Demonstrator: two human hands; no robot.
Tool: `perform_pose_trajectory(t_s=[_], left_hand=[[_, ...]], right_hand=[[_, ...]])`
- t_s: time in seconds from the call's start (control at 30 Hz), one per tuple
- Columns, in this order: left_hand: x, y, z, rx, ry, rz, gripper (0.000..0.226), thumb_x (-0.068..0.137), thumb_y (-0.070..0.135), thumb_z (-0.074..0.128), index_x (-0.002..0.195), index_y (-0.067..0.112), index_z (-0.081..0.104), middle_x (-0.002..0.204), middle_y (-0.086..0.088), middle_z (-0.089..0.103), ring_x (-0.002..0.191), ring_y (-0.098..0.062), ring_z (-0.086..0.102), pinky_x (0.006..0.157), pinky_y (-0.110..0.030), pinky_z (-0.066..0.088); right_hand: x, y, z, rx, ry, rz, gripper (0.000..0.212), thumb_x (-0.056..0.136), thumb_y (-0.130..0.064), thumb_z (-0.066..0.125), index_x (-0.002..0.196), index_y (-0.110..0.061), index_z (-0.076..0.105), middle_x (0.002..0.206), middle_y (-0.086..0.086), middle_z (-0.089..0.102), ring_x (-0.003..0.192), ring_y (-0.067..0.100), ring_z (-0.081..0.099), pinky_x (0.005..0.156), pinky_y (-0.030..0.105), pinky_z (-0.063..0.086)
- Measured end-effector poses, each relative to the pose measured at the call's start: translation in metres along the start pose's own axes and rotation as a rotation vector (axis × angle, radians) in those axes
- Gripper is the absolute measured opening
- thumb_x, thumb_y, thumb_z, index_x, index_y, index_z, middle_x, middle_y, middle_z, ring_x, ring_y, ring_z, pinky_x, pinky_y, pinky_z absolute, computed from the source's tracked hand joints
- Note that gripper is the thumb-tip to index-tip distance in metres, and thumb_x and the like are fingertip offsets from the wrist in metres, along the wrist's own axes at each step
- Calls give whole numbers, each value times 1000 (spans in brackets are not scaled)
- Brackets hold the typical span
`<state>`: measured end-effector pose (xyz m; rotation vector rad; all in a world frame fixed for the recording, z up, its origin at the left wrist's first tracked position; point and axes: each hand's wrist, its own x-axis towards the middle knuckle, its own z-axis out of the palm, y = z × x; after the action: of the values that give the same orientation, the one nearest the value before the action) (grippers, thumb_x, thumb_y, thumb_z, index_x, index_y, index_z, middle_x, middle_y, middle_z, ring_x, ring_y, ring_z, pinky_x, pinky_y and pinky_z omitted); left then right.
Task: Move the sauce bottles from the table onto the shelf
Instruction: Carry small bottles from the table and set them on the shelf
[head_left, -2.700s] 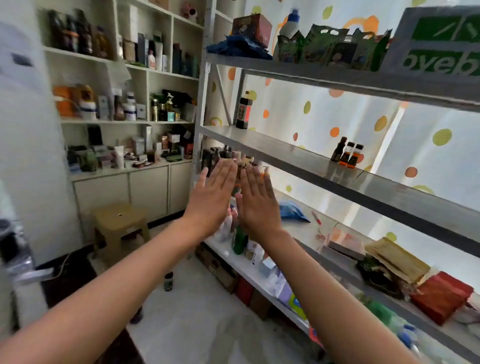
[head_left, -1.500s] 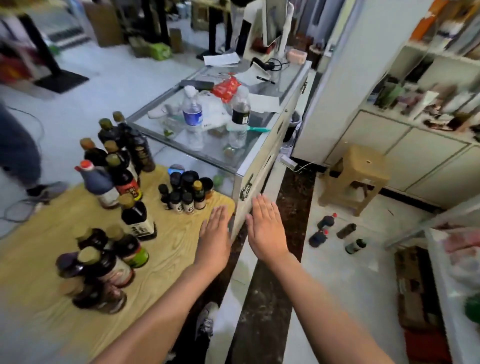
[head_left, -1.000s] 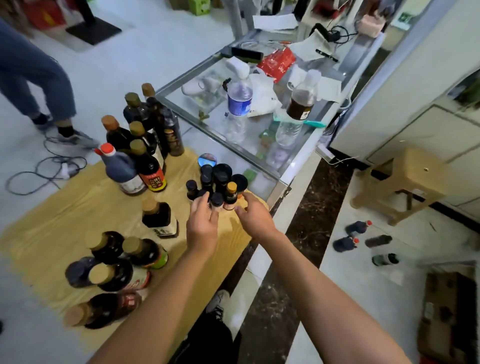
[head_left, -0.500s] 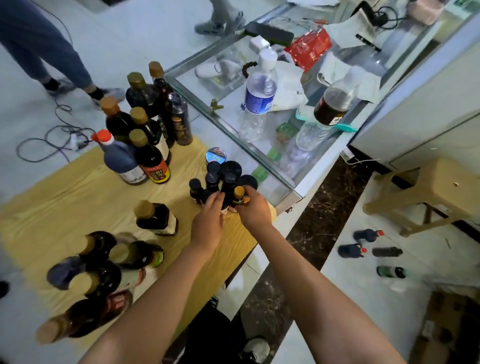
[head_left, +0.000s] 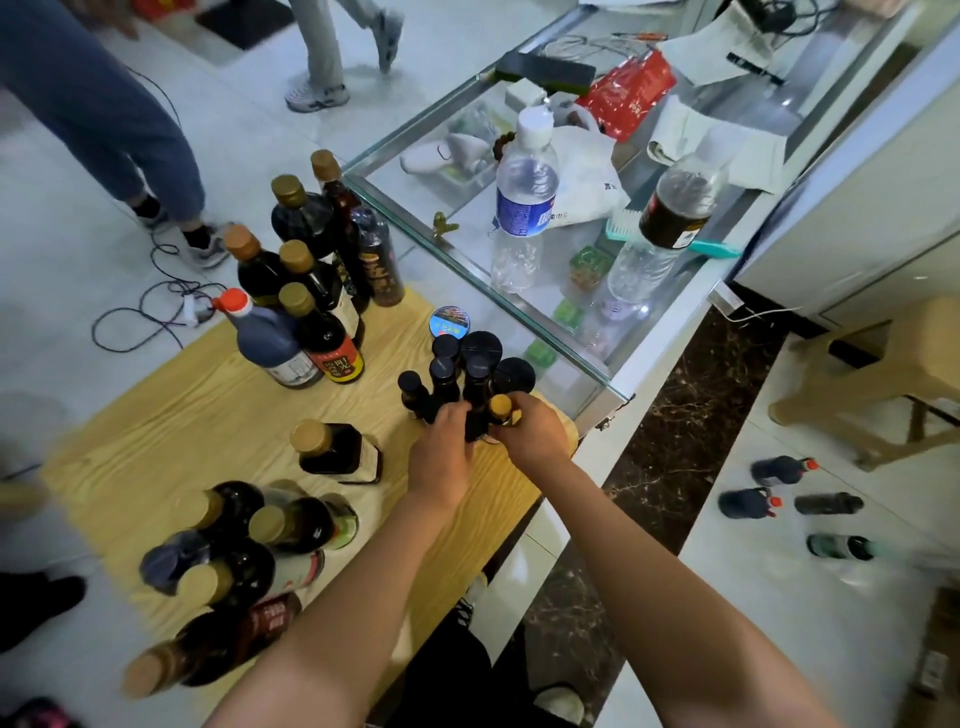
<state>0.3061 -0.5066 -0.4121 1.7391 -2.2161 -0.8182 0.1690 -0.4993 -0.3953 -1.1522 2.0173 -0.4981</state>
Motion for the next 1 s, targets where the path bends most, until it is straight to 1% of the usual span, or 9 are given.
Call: perform_pose_trajectory(t_s=[0.13, 0.37, 0.47, 0.53, 0.6, 0.7, 0.77, 0.87, 1.0], left_hand=[[-2, 1, -5, -58, 23, 2, 42, 86, 13, 65, 123, 25, 50, 108, 1, 68, 99, -25, 65, 75, -42, 53], [-22, 20, -16, -267, -12, 74, 46, 83, 12, 72, 124, 23, 55, 113, 2, 67, 107, -17, 62, 86, -36, 51], [-29, 44, -21, -367, -11, 151, 47, 82, 11, 72, 125, 22, 57, 118, 6, 64, 111, -12, 58, 93, -32, 48], [-36, 70, -24, -430, -8, 175, 48, 81, 9, 73, 125, 20, 58, 118, 8, 59, 111, -10, 54, 93, -25, 43], [-41, 98, -24, -519, -55, 158, 50, 81, 8, 73, 127, 22, 58, 118, 8, 57, 111, -9, 54, 95, -26, 44], [-54, 152, -20, -619, -143, 179, 53, 82, 9, 73, 129, 26, 56, 121, 6, 59, 113, -9, 55, 96, -29, 48], [-64, 194, -19, -681, -191, 233, 49, 84, 10, 72, 127, 27, 55, 117, 9, 61, 112, -10, 55, 88, -17, 46], [-86, 258, -13, -704, -257, 366, 39, 85, 9, 71, 116, 27, 57, 106, 16, 62, 105, -12, 59, 76, -6, 42], [-129, 344, 1, -708, -399, 491, 38, 86, 17, 71, 123, 19, 60, 110, 7, 66, 101, -4, 60, 75, -3, 43]], right_hand=[[-8, 9, 0, 78, 19, -8, 42, 82, -20, 78, 122, -20, 63, 109, 2, 70, 97, 24, 64, 71, 29, 43], [-46, 32, -21, 233, 51, -14, 42, 80, -21, 81, 117, -14, 63, 108, -3, 65, 99, 16, 59, 78, 28, 41], [-69, 42, -40, 324, 81, 0, 40, 77, -17, 84, 109, -13, 62, 95, -7, 65, 84, 4, 60, 71, 18, 43], [-87, 49, -61, 414, 121, -4, 37, 74, -14, 86, 102, -16, 62, 91, -8, 68, 80, -1, 61, 74, 19, 47], [-104, 59, -82, 454, 172, -32, 36, 73, -12, 86, 99, -21, 62, 93, -7, 69, 87, 4, 63, 83, 28, 50], [-144, 77, -127, 475, 267, -29, 35, 76, -15, 84, 105, -20, 64, 102, -8, 69, 102, 7, 64, 95, 27, 49], [-175, 93, -160, 479, 350, -26, 36, 78, -20, 83, 110, -20, 65, 107, -8, 71, 107, 6, 64, 97, 26, 48], [-222, 121, -208, 465, 499, -52, 32, 79, -25, 82, 108, -24, 67, 104, -12, 72, 103, 0, 65, 96, 23, 50], [-294, 155, -270, 472, 694, -29, 32, 82, -32, 78, 111, -22, 69, 103, -9, 73, 93, 2, 67, 81, 22, 51]])
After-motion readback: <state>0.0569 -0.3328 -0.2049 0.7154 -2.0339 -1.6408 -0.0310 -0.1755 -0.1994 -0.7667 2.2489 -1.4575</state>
